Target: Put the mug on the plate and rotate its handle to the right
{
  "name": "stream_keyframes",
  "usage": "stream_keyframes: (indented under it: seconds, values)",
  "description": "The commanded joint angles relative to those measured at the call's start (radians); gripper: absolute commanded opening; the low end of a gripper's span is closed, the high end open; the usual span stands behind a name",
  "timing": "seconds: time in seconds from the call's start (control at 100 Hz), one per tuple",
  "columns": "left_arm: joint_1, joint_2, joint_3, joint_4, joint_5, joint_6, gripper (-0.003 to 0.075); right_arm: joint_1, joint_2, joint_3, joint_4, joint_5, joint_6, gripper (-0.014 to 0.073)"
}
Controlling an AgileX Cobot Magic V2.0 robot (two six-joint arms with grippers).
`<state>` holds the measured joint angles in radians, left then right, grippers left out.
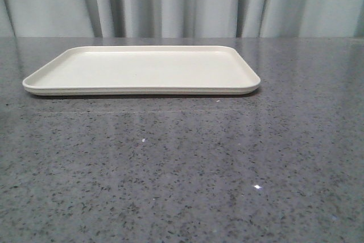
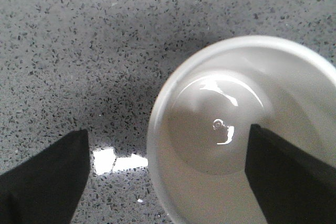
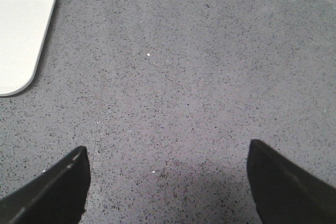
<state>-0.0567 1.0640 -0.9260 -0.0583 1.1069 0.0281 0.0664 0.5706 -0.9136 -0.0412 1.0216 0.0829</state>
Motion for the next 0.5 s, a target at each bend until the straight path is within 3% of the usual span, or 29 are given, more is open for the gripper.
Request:
stream_keyframes:
  seconds: [0.0,0.12,0.32,0.49]
  values:
    - [0.0,-0.001,-0.032,-0.002,-0.051,-0.009,0.0561,0.0,0.01,-0.031,-0.005,-0.066,-0.007,0.0605]
    - [0.0,-0.001,-0.032,-0.002,-0.066,-0.009,0.0412,0.0,0.01,-0.031,-0.005,-0.066,-0.007,0.0605]
    - [0.0,-0.001,-0.032,-0.002,-0.074,-0.009,-0.0024,0.0,0.01,-0.031,-0.005,-0.067,-0.007,0.0605]
    - [0.0,-0.001,-0.04,-0.006,-0.074,-0.009,-0.002,0.0,0.01,-0.031,-0.005,-0.067,-0.007,0.0605]
